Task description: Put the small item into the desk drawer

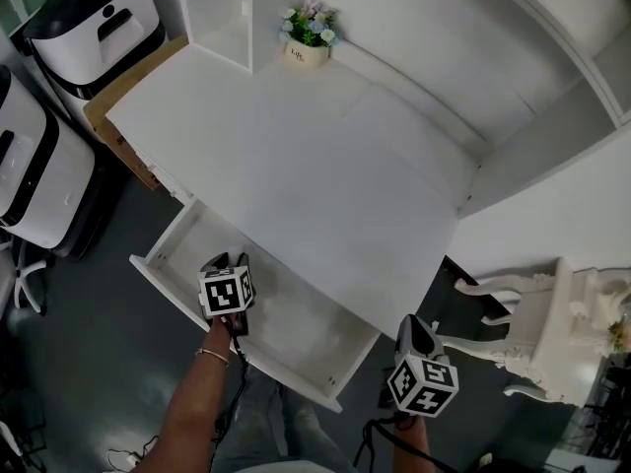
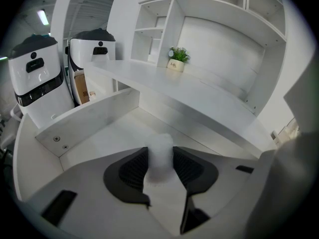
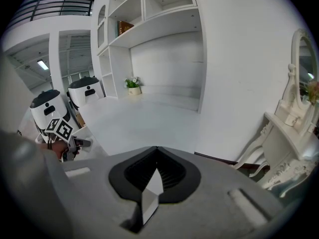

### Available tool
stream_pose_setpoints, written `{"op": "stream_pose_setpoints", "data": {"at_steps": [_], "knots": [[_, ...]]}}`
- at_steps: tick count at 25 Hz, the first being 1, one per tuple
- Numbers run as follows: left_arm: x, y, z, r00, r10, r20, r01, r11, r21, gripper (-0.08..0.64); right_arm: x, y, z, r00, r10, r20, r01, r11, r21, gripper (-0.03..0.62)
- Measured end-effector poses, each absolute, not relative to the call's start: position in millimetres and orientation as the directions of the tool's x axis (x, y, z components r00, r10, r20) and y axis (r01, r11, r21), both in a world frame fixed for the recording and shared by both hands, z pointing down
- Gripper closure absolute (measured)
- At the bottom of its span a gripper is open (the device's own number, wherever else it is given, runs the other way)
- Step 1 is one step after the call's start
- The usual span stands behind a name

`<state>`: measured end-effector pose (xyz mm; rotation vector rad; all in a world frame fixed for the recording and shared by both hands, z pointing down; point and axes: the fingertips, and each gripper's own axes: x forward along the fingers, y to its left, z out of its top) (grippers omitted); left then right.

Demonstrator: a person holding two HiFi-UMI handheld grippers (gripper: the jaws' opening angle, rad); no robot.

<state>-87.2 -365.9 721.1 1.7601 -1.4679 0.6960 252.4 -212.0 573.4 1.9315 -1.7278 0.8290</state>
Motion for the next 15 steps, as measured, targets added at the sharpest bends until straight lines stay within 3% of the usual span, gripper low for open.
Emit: {"op": "stream_pose_setpoints", "data": {"at_steps": [15], "knots": [[-91, -367, 745, 0.202, -0.546, 0.813, -0.979, -0.098, 0.178, 0.403, 240, -222, 580, 0.035, -0.734, 0.678, -0.989, -0.122, -0.081, 0.592]]}}
